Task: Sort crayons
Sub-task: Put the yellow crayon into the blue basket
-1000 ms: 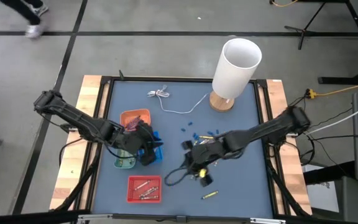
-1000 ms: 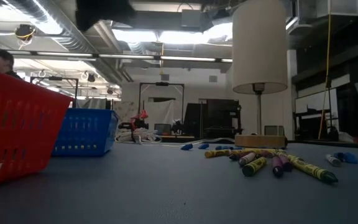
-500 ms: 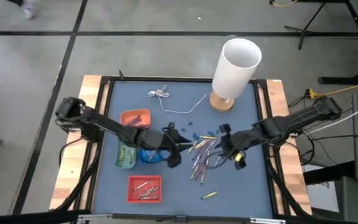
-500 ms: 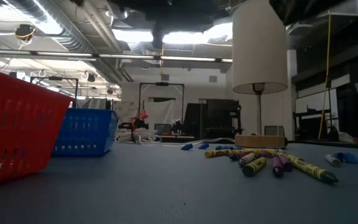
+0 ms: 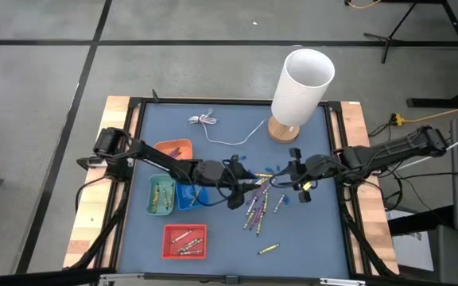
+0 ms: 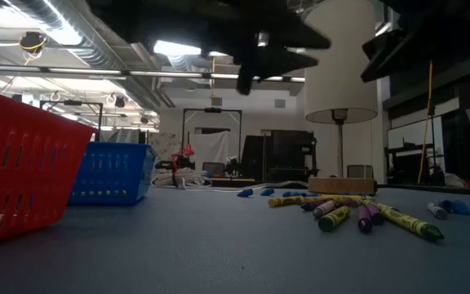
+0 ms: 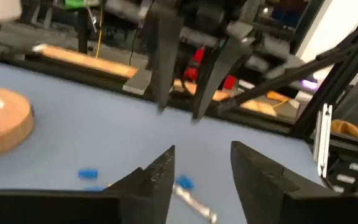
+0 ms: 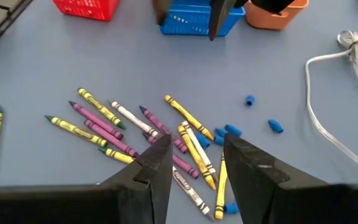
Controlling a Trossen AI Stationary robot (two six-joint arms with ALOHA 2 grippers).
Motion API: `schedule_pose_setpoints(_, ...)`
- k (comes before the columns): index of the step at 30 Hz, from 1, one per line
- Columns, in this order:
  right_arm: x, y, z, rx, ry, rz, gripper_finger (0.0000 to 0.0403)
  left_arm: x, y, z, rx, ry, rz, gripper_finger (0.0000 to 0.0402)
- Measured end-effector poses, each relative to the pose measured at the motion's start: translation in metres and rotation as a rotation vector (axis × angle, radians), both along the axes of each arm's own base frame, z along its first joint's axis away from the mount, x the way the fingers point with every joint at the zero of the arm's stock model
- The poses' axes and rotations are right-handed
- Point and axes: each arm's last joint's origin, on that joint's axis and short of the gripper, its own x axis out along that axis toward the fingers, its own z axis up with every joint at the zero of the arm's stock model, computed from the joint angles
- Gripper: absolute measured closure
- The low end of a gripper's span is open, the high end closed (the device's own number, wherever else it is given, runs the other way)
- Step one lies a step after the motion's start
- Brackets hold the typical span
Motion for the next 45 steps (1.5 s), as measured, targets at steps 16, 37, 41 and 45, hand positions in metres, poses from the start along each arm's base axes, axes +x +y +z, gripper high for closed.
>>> schedule_pose_setpoints(16, 0.000, -0.004, -0.005, 0.022, 0.018, -0.043, 0.0260, 0.015, -0.011, 0.015, 0.049, 0.545, 0.158, 0.0250)
schedule_pose_setpoints(37, 0.000, -0.004, -0.005, 0.021, 0.022, -0.042, 0.0260, 0.028, -0.017, -0.085, -0.014, 0.758, 0.250, 0.0250)
schedule_pose_setpoints(41, 0.000, -0.004, -0.005, 0.021, 0.022, -0.042, 0.0260, 0.026, -0.016, -0.086, -0.010, 0.776, 0.256, 0.0254)
schedule_pose_setpoints(45, 0.000, -0.004, -0.005, 0.021, 0.022, -0.042, 0.0260, 0.026, -0.016, -0.086, -0.030, 0.777, 0.265, 0.0276)
